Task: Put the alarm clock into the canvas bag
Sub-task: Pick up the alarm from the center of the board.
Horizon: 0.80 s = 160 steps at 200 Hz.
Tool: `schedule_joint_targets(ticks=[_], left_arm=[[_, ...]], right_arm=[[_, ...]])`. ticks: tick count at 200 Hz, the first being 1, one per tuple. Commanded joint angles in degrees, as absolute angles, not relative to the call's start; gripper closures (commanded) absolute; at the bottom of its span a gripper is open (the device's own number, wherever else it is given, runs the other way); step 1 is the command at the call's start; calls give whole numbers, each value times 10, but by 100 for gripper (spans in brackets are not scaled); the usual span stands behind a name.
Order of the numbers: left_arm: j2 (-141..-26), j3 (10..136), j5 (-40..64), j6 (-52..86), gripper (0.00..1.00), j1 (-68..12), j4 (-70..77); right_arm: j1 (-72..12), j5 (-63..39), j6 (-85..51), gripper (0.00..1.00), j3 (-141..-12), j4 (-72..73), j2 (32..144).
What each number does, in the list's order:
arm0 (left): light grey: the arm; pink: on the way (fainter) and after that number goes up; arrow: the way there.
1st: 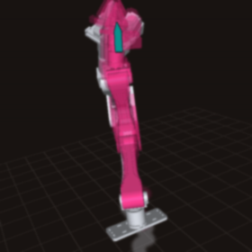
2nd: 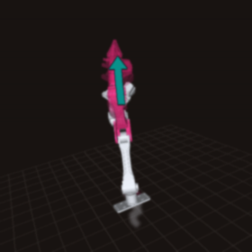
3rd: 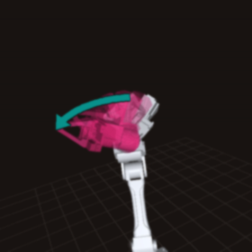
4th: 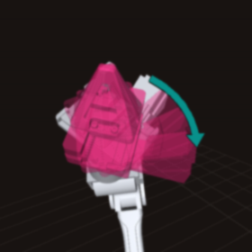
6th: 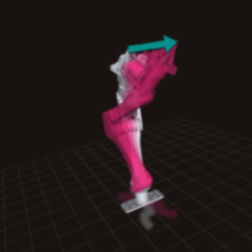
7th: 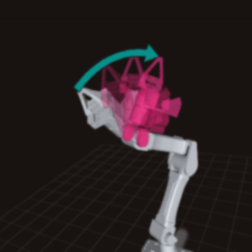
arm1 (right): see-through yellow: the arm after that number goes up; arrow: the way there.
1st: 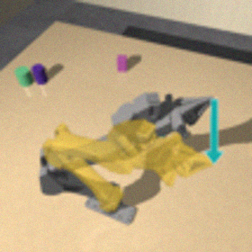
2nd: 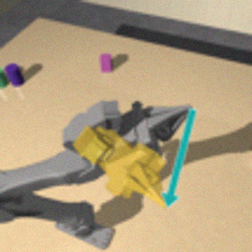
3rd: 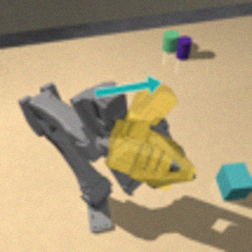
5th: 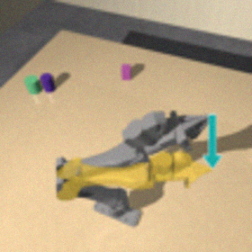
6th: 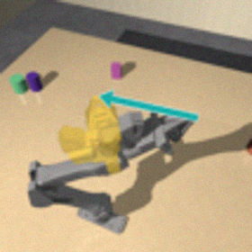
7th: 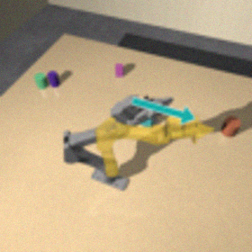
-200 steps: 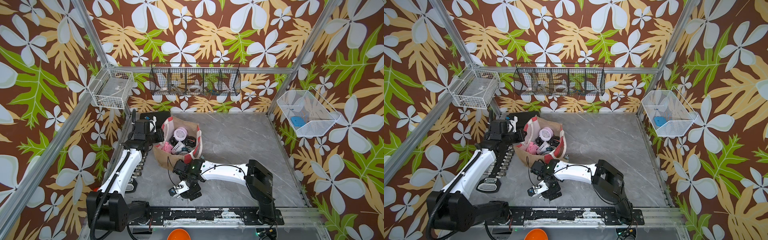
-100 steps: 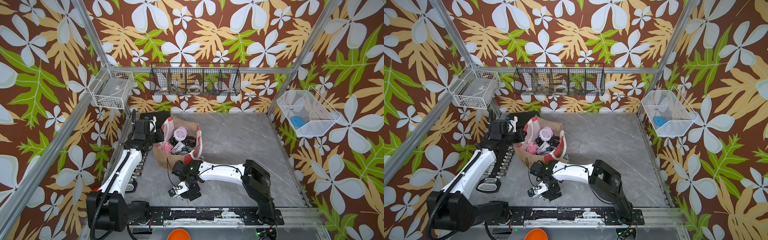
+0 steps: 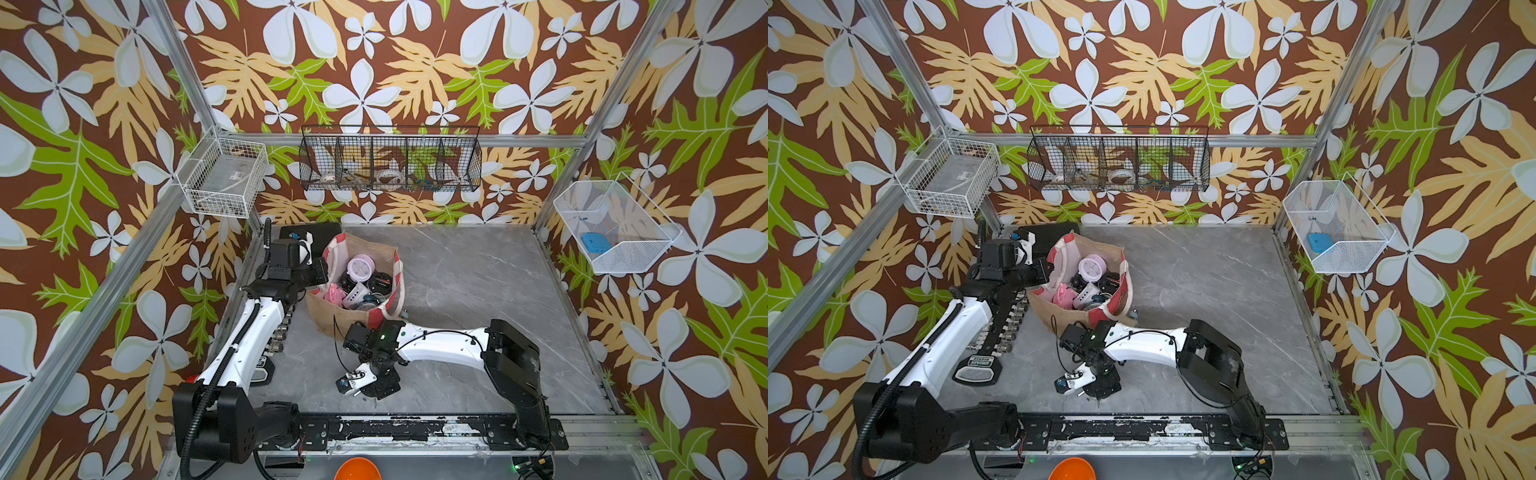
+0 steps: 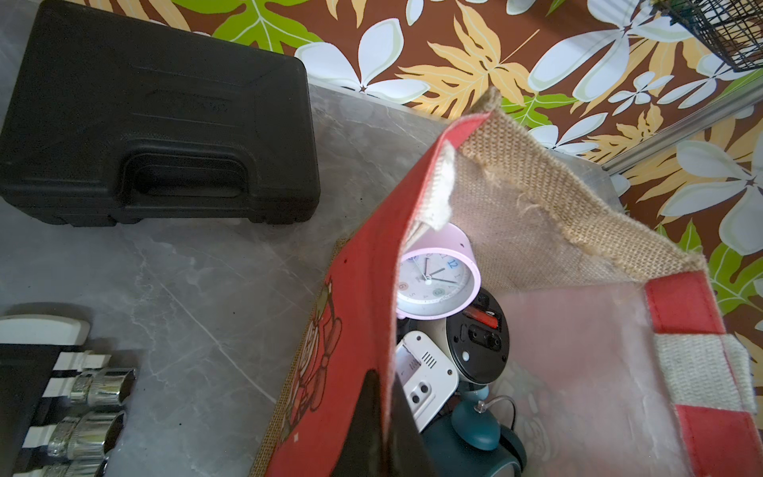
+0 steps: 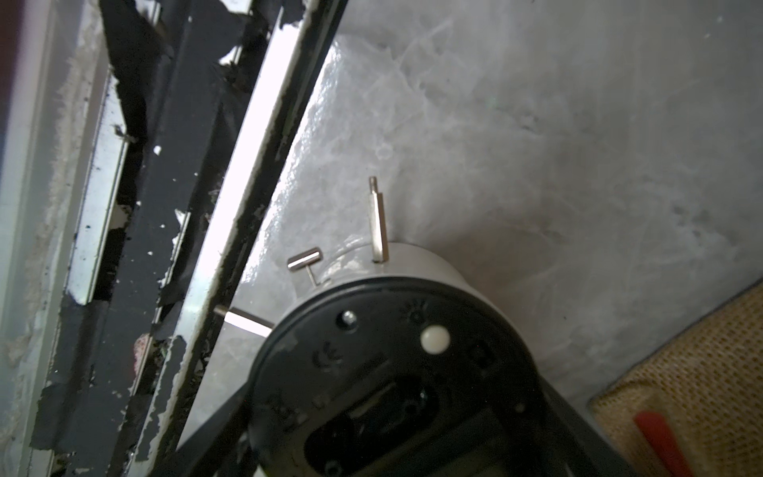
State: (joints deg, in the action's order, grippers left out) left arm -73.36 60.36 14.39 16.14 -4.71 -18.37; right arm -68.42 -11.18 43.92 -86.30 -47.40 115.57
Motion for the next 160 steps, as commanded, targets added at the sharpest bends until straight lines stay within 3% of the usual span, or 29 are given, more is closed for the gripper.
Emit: schedule_joint_targets(ticks=[1,160], left_arm=[[-735,606,152,160,100,-47,-167],[-735,606,153,160,100,-47,-167]], right_arm=[[-684,-127,434,18,-867,-484,1152],[-658,-155,366,20,-932,-528,1000]])
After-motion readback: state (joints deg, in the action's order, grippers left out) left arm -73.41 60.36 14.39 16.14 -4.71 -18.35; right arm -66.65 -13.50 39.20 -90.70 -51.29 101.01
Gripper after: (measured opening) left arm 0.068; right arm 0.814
